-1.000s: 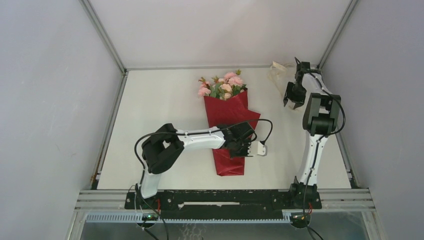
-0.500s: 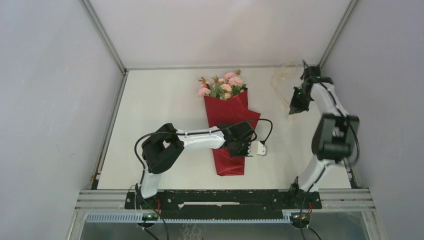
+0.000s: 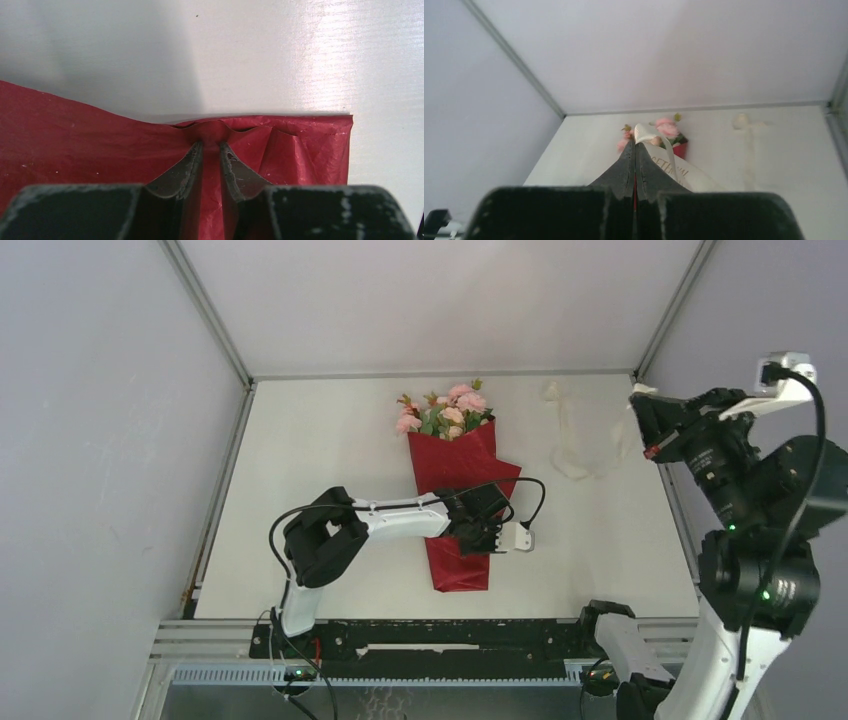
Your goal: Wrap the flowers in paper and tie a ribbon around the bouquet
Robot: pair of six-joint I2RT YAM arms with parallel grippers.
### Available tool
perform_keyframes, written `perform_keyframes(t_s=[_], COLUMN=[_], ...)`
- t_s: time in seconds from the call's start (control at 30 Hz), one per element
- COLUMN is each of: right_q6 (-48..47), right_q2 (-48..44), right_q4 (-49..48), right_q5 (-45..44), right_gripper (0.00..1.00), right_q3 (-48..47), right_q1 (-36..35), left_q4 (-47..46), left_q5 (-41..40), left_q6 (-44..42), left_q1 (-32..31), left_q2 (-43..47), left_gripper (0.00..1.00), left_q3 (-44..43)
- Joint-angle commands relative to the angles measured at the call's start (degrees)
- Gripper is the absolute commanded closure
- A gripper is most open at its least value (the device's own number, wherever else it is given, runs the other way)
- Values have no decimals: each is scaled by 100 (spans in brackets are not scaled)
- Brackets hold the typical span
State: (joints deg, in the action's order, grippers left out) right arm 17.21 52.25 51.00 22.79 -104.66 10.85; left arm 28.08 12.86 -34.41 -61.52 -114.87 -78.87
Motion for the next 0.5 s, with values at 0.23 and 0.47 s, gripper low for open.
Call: perform_keyframes(t_s=[0.23,0.47], right_q6=[640,475], right_q2=[686,1879], right_q4=[-544,-643], right_q5=[245,-838], right_gripper=[100,49], right_q3=[2848,3582], right_q1=[309,1283], left_q4=[501,522], left_q5=[156,148], left_q6=[49,57], left_q1=[-18,-24], left_q2=[-334,-347], left_gripper=[76,76], left_q3=[104,83])
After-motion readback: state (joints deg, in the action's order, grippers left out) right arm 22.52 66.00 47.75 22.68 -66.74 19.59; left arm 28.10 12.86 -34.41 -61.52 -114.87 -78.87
